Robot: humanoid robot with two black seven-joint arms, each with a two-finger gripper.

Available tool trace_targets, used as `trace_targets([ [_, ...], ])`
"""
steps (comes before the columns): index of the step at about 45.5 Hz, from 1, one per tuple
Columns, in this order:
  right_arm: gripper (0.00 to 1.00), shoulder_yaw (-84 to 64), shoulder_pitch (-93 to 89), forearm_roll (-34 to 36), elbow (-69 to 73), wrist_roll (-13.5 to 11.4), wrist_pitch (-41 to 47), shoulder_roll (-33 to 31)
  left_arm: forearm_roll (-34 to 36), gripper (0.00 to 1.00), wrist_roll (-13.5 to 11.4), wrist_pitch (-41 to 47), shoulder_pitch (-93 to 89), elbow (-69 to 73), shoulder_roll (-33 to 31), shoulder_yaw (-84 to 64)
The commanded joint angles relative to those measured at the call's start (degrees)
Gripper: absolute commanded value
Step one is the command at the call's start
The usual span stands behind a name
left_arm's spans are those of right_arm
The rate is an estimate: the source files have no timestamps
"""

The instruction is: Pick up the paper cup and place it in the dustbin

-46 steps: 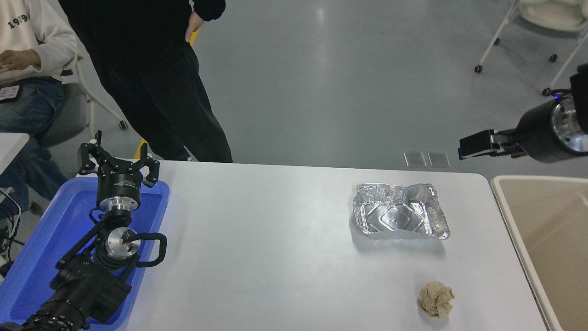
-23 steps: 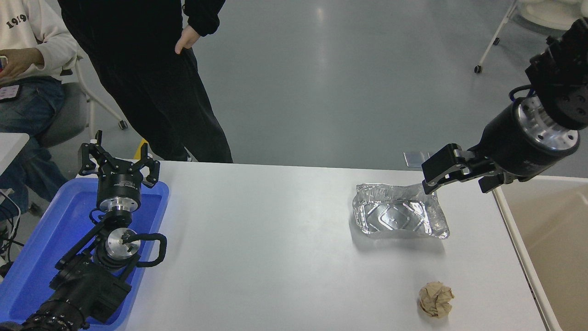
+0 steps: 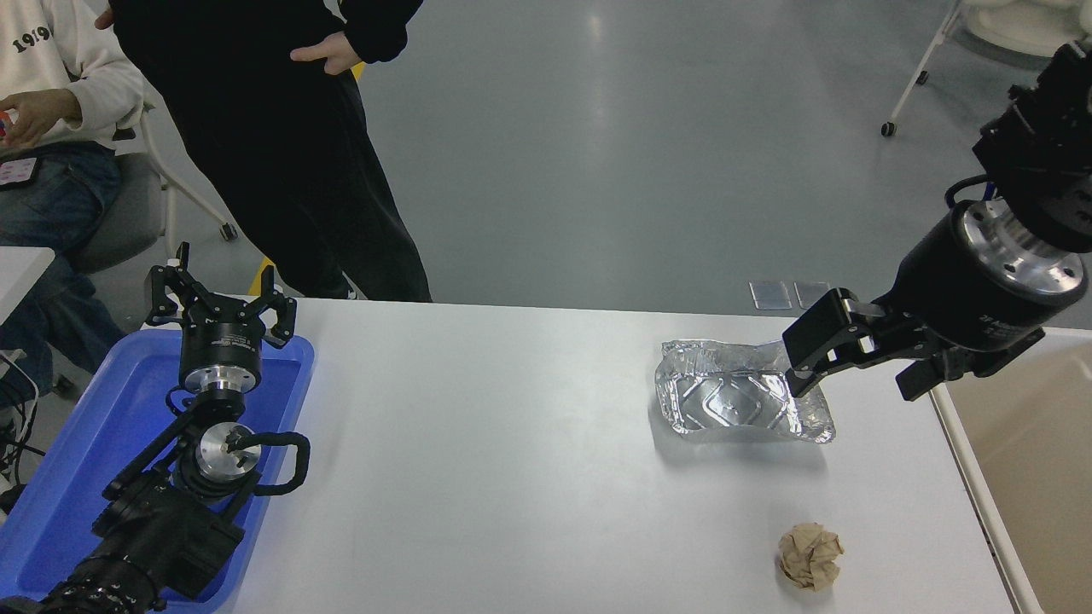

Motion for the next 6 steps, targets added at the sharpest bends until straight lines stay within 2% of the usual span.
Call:
trace_targets([
  [1, 1.0, -1.2, -0.2, 0.4, 0.0, 0.1, -2.4, 1.5, 0.0, 0.99, 0.0, 0.0, 0.0, 0.0, 0.0, 0.0],
  [6, 1.0, -1.2, -0.3, 0.4, 0.0, 0.1, -3.5, 1.9, 0.0, 0.99, 0.0, 0.1, 0.0, 0.0, 0.0, 0.0],
])
